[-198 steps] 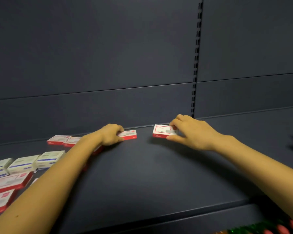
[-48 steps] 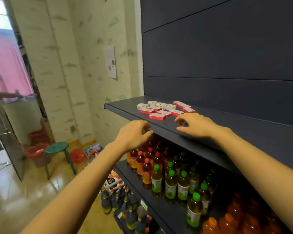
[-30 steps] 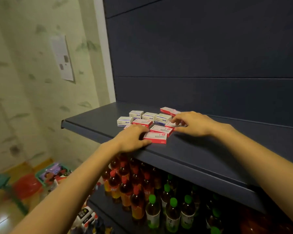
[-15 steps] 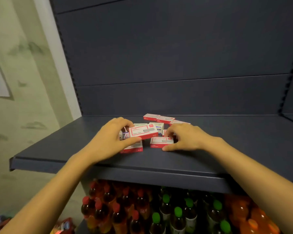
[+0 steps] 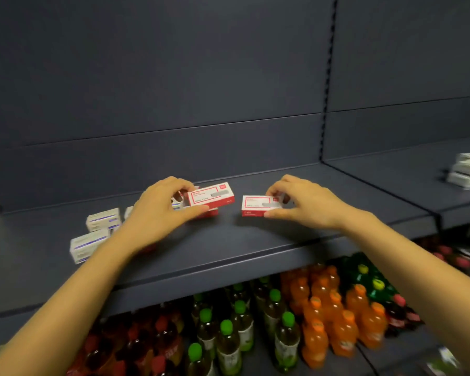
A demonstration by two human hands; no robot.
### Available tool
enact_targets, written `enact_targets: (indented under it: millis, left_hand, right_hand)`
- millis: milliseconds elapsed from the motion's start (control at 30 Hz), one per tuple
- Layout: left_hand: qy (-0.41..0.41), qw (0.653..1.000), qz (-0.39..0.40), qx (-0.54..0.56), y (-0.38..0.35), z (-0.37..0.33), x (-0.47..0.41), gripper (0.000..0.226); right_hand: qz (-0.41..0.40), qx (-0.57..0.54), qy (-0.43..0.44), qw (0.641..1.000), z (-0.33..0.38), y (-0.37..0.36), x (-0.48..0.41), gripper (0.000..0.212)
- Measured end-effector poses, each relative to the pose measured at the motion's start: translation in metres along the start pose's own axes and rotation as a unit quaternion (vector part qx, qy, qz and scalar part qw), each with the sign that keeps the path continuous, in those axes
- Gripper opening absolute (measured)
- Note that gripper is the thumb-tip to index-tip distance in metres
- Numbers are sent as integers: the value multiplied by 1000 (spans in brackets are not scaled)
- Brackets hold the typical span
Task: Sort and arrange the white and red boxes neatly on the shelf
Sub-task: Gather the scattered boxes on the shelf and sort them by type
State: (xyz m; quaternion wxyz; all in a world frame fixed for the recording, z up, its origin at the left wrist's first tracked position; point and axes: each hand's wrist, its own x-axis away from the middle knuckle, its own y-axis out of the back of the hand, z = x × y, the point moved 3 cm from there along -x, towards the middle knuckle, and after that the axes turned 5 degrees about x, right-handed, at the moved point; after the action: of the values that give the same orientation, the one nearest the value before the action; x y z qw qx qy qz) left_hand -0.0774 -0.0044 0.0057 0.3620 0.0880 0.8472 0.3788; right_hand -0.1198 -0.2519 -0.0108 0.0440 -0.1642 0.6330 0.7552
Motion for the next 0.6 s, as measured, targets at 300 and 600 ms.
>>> enact_targets:
  millis: [300, 600]
  left_hand:
    - [-100, 991, 75, 51, -100, -102, -52, 34]
    - [-156, 978, 105, 92, -208, -241, -85, 34]
  right_hand:
    - [-47, 38, -111, 992, -119, 58, 99, 42]
    - [-53, 52, -187, 980, -250, 122, 202, 40]
